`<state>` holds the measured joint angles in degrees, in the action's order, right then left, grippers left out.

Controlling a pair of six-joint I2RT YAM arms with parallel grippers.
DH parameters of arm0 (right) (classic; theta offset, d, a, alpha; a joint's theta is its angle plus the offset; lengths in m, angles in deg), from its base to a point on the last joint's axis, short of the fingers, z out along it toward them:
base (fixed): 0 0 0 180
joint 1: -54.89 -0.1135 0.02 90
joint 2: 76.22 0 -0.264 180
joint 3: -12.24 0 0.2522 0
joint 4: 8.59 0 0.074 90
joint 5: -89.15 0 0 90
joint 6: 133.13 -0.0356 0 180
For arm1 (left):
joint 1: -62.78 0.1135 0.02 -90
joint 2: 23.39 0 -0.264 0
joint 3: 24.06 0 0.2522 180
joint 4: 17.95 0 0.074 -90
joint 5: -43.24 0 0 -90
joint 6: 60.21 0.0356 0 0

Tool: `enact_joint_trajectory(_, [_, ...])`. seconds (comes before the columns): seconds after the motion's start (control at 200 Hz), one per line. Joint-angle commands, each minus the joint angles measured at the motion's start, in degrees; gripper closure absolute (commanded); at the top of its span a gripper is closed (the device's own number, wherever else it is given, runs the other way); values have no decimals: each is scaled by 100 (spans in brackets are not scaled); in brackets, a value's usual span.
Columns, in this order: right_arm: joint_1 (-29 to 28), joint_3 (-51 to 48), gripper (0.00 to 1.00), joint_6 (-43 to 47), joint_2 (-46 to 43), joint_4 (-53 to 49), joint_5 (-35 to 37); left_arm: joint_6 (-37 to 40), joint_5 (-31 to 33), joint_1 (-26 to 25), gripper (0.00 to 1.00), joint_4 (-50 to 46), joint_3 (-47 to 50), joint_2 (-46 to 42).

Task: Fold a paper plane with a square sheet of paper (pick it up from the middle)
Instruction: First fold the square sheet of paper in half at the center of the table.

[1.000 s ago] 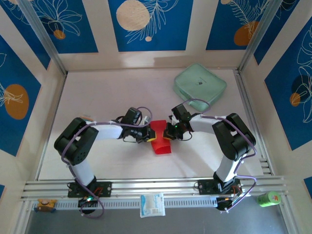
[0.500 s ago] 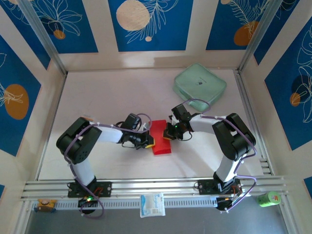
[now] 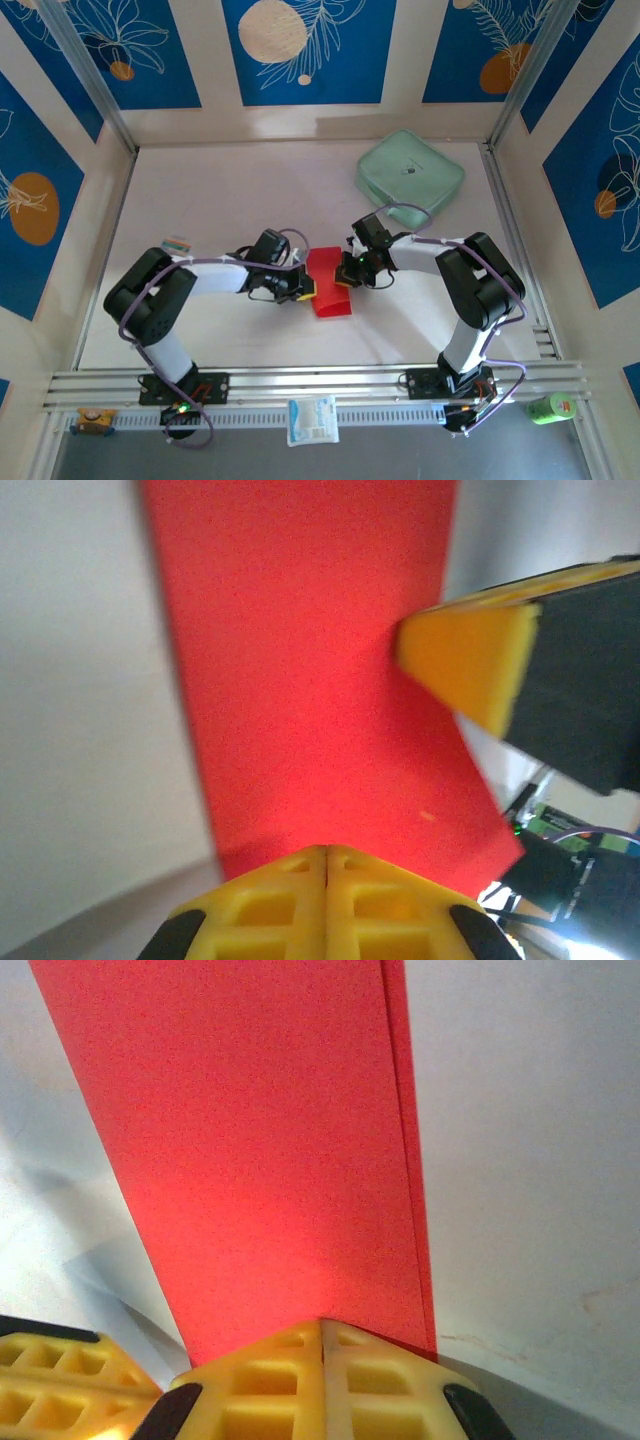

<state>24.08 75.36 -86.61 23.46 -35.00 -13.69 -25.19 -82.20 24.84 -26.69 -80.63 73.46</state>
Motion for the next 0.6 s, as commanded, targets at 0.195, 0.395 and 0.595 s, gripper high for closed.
enact_joint_trajectory(0.195, [-48, -283, 100, -43, 104, -660, 366, -884, -393, -267, 100, 1301, 253, 531])
enact_joint_trajectory(0.395, [-48, -340, 100, -55, 61, -634, 388, -422, -176, -267, 100, 702, 324, 378])
enact_joint_trajectory(0.595, [-48, -366, 100, -64, 86, -592, 388, 139, 87, -267, 99, -13, 409, 308])
